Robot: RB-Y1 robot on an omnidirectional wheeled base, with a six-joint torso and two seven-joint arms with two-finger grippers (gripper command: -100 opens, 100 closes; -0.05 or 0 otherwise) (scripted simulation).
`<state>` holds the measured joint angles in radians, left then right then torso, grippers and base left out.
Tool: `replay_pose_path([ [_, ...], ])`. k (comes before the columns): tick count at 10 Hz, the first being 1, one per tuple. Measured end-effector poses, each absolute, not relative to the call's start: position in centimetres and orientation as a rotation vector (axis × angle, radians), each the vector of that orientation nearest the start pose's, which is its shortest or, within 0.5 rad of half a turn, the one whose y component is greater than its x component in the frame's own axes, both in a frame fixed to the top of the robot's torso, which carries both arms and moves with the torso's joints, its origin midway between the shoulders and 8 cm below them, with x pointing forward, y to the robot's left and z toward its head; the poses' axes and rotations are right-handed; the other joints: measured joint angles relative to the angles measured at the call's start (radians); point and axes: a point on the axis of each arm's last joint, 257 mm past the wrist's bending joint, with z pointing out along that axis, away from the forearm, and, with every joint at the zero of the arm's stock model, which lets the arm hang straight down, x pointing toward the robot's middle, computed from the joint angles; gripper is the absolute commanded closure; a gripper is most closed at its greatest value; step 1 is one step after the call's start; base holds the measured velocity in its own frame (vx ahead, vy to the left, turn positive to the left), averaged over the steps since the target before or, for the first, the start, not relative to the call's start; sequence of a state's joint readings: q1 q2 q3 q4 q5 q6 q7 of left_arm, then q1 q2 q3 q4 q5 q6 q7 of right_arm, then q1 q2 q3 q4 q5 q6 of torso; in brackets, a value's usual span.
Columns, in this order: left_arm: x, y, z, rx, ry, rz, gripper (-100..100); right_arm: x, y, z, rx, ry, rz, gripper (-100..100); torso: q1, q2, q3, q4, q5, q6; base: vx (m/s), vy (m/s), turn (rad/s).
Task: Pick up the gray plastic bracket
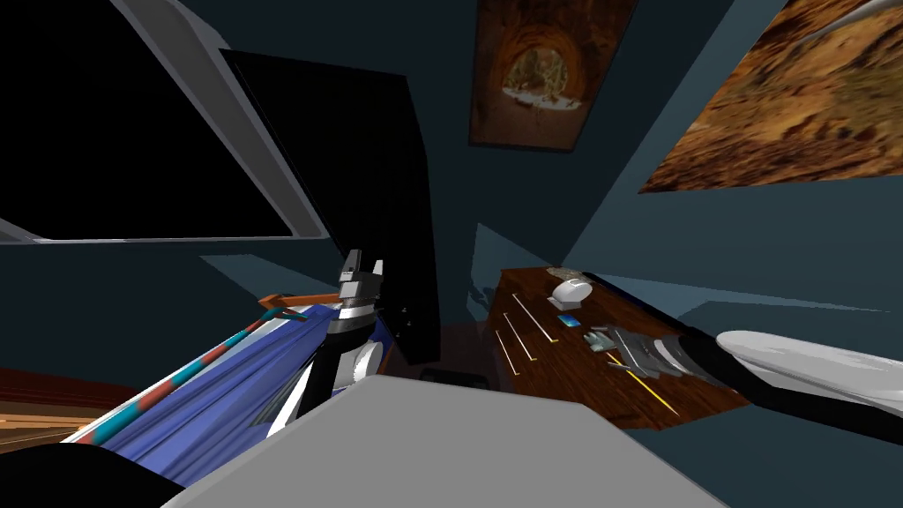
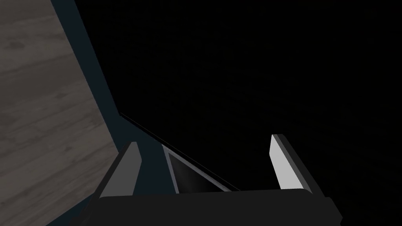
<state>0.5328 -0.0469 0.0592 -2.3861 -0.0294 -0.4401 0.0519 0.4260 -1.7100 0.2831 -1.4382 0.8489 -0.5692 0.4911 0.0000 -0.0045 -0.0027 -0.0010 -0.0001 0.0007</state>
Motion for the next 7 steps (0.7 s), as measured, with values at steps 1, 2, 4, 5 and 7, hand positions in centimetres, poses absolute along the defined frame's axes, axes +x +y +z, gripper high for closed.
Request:
replay_pose_path([
  [1, 32.5, 30.0, 5.0, -0.669, 0.563, -1.26, 0, 29.1, -59.6, -27.4, -1.773, 2.124, -0.348, -100, 0.0, 0.0, 0.0, 0.0, 0.0, 0.0, 0.079, -0.01, 0.069],
  [2, 32.5, 30.0, 5.0, -0.669, 0.563, -1.26, 0, 28.4, -61.0, -27.3, -1.818, 2.135, -0.371, -100, 0.0, 0.0, 0.0, 0.0, 0.0, 0.0, 0.059, -0.005, 0.027],
  [4, 32.5, 30.0, 5.0, -0.669, 0.563, -1.26, 0, 27.9, -61.8, -27.3, -1.853, 2.14, -0.381, 0, 0.0, 0.004, 0.002, 0.001, 0.0, 0.0, 0.013, -0.001, 0.002],
  [5, 32.5, 30.0, 5.0, -0.669, 0.563, -1.26, 0, 27.9, -61.8, -27.3, -1.853, 2.14, -0.381, -100, 0.001, 0.005, 0.003, 0.001, 0.0, 0.0, -0.026, -0.027, 0.188],
  [7, 32.5, 30.0, 5.0, -0.669, 0.563, -1.26, 0, 27.4, -61.8, -28.0, -1.828, 2.168, -0.386, -100, -0.002, 0.008, 0.005, 0.002, -0.001, 0.0, -0.055, -0.047, 0.181],
])
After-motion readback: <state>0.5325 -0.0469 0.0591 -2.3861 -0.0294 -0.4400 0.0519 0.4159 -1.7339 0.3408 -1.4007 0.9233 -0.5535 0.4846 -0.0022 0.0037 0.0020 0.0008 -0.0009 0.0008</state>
